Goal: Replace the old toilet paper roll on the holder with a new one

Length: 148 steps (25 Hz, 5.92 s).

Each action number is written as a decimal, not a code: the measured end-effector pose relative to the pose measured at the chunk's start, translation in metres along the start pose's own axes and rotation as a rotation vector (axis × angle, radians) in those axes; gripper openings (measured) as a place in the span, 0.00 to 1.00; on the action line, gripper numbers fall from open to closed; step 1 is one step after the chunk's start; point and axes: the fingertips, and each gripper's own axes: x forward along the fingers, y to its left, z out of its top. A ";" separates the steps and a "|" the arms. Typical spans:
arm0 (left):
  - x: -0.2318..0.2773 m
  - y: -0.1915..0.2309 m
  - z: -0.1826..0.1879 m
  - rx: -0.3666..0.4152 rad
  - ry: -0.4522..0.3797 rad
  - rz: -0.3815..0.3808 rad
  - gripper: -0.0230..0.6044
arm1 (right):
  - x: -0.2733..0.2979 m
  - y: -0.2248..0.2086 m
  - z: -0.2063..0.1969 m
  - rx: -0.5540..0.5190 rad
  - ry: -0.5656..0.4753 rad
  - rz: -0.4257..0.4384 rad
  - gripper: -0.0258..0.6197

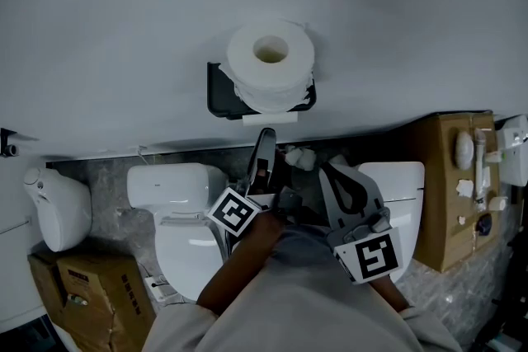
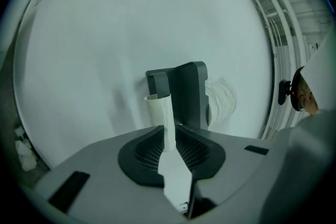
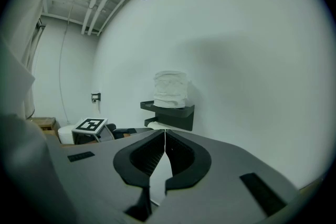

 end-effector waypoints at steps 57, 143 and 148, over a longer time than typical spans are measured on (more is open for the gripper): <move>0.049 0.011 0.001 -0.102 0.050 -0.078 0.37 | 0.022 -0.018 -0.010 0.035 0.057 -0.047 0.07; -0.057 -0.076 0.046 0.516 0.141 -0.007 0.35 | 0.020 0.059 0.017 -0.014 -0.050 0.173 0.07; -0.058 -0.074 0.054 0.491 0.106 0.007 0.34 | 0.019 0.056 0.020 -0.014 -0.071 0.163 0.07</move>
